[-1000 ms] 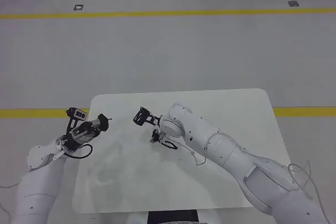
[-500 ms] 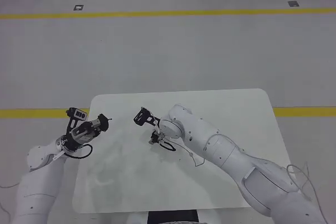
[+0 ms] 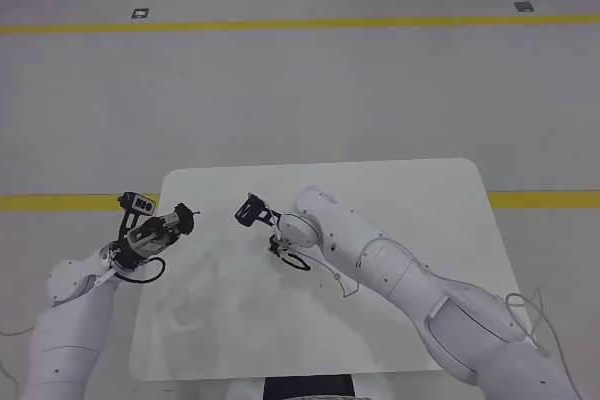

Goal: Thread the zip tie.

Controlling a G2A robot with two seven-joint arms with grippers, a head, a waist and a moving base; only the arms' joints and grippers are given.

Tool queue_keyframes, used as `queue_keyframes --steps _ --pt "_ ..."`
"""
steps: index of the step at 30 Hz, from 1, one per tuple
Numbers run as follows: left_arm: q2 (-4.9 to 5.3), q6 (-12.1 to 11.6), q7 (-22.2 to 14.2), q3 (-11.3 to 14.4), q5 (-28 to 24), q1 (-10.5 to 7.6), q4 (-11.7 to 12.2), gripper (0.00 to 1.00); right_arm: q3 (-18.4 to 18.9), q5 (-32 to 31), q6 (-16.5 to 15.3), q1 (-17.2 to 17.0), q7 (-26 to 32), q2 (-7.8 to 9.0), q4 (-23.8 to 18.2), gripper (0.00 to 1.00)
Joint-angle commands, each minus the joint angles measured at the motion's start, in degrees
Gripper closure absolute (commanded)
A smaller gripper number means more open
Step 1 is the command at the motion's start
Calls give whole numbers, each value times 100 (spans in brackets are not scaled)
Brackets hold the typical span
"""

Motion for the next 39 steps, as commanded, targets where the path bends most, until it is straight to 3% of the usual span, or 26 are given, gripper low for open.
queue_keyframes --steps 1,19,39 --pt "0 0 0 0 0 0 0 100 -11 12 -12 22 -26 -36 92 71" --pt "0 0 0 0 0 0 0 100 -246 59 85 205 -252 -509 1226 73" --pt "0 0 0 0 0 0 0 100 -428 141 -135 470 -620 -1119 2516 83"
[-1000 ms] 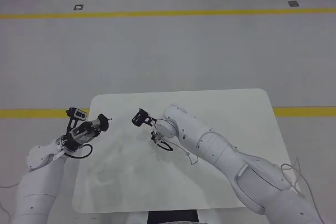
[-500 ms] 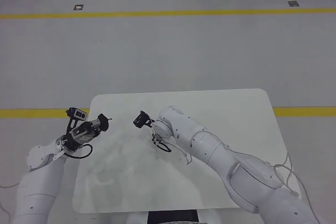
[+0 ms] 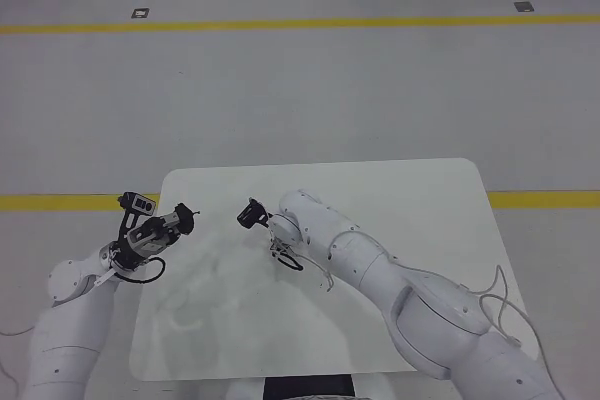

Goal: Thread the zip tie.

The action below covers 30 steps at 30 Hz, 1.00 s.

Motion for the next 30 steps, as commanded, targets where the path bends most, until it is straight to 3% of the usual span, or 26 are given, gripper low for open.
queue_keyframes --steps 1,18,30 --pt "0 0 0 0 0 0 0 100 -1 16 -39 24 -11 -50 117 83" --pt "0 0 0 0 0 0 0 100 15 58 -273 156 -104 -392 873 88" --pt "0 0 0 0 0 0 0 100 47 -52 -285 250 -207 -535 1081 90"
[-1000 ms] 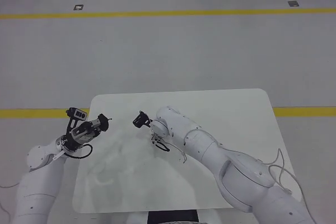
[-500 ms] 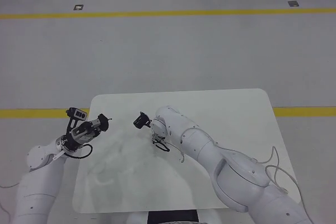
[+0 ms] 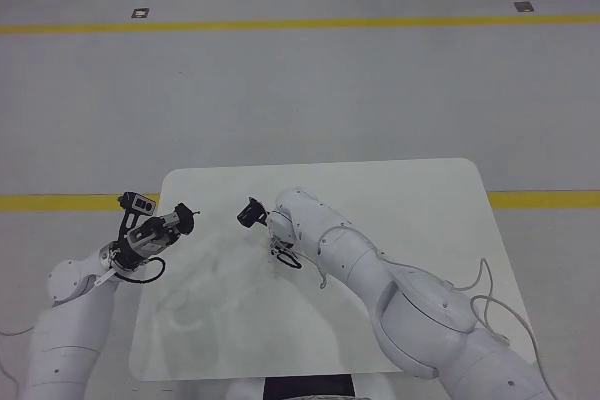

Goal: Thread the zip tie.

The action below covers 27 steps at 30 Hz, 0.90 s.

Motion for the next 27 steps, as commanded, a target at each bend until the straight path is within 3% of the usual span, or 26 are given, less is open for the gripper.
queue_keyframes --steps 1,18,27 --pt "0 0 0 0 0 0 0 100 5 -28 -13 10 8 -13 2 90" --pt "0 0 0 0 0 0 0 100 54 -126 -242 -7 150 -117 174 85" --pt "0 0 0 0 0 0 0 100 71 -193 -255 7 80 -199 334 93"
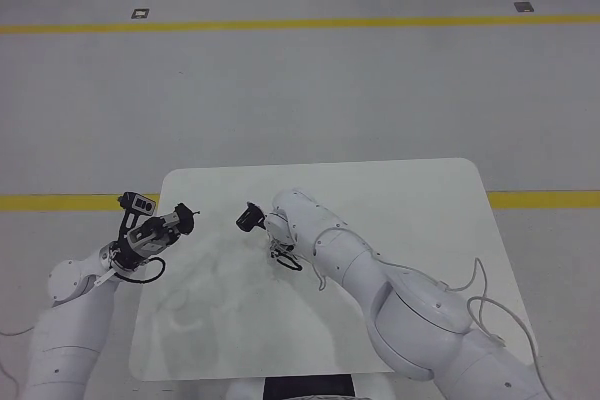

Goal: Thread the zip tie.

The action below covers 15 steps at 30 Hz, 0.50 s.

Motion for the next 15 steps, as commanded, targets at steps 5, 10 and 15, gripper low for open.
queue_keyframes --steps 5,10,15 --pt "0 0 0 0 0 0 0 100 10 -49 24 13 -19 -53 91 100" --pt "0 0 0 0 0 0 0 100 49 -57 34 62 -20 -73 119 100" --pt "0 0 0 0 0 0 0 100 103 -66 41 104 -10 -65 76 100"
